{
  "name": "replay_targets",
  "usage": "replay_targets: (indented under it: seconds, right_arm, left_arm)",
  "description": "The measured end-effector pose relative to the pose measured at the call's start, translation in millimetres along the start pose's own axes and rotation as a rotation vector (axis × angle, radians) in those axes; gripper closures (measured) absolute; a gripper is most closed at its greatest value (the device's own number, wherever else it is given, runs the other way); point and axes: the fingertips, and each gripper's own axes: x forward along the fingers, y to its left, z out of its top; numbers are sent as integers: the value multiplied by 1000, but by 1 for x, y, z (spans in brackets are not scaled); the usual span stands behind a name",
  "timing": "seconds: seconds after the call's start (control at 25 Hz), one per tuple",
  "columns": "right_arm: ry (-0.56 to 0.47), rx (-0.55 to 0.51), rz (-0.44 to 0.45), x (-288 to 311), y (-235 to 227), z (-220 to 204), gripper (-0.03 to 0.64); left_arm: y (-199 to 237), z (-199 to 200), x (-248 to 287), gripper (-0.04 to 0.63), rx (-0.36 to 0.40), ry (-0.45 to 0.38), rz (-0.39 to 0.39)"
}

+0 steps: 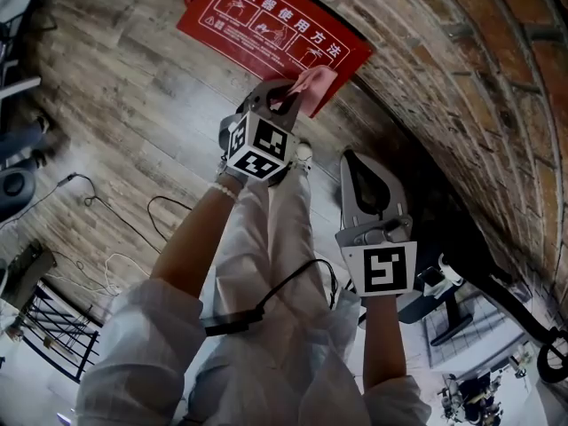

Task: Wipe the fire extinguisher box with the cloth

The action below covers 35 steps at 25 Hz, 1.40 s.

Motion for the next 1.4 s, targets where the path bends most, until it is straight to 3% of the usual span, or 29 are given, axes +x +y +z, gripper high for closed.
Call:
replay_targets:
  seconds: [0.56, 0.84, 1.24, 1.4]
  right_arm:
    - [2, 2, 0, -2, -3, -3, 609]
    - [-4, -12, -7, -5, -5, 3, 609]
    - [-82, -60, -31, -23, -4, 73, 609]
    - [-121, -95, -33, -35, 1, 112, 609]
  left_arm:
    - [-33, 6, 6, 583, 20, -2, -59]
    - [-40, 23, -7, 584, -14, -54, -90]
    - [-35, 89, -92, 584, -49, -160, -98]
    - [-24, 120, -131, 583, -19, -203, -111]
